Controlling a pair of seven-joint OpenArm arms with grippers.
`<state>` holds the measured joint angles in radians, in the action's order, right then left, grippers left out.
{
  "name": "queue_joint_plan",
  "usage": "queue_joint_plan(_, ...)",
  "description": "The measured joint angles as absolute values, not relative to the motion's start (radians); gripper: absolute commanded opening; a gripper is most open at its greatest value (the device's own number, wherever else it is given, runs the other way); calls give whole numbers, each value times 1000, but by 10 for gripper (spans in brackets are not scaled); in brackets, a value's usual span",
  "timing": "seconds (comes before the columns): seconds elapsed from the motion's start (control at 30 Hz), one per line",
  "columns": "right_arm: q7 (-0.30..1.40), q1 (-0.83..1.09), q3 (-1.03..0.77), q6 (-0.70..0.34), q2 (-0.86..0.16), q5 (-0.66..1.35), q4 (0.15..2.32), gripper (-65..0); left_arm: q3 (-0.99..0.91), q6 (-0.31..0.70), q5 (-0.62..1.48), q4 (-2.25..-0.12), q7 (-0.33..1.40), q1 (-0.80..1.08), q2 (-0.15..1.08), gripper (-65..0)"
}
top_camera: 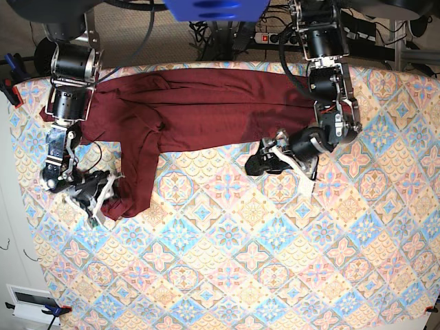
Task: Layout the t-shirt on the table in an organized manner, then fold the t-shirt properly
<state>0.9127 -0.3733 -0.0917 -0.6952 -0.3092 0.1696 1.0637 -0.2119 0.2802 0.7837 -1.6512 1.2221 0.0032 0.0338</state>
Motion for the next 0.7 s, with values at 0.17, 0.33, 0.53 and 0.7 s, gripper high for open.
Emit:
queue_joint_plan(0.17,899,-396,-92,-696,-297,186,1024,-427,-208,284,796,-1651,1217,3,43,-246)
queue_joint_plan(0.33,904,-393,-92,-696,-294,182,1021,-352,-209,284,792,-1651,1216,3,49,-246)
queue_joint_plan(0.53,904,-387,-92,-696,-281,183,1019,-351,-207,284,793,-1651,1216,2,47,-246)
queue_joint_plan(0.7,905,-388,-92,-696,-282,283,1019,-351,-207,284,793,-1651,1216,0,47,-246)
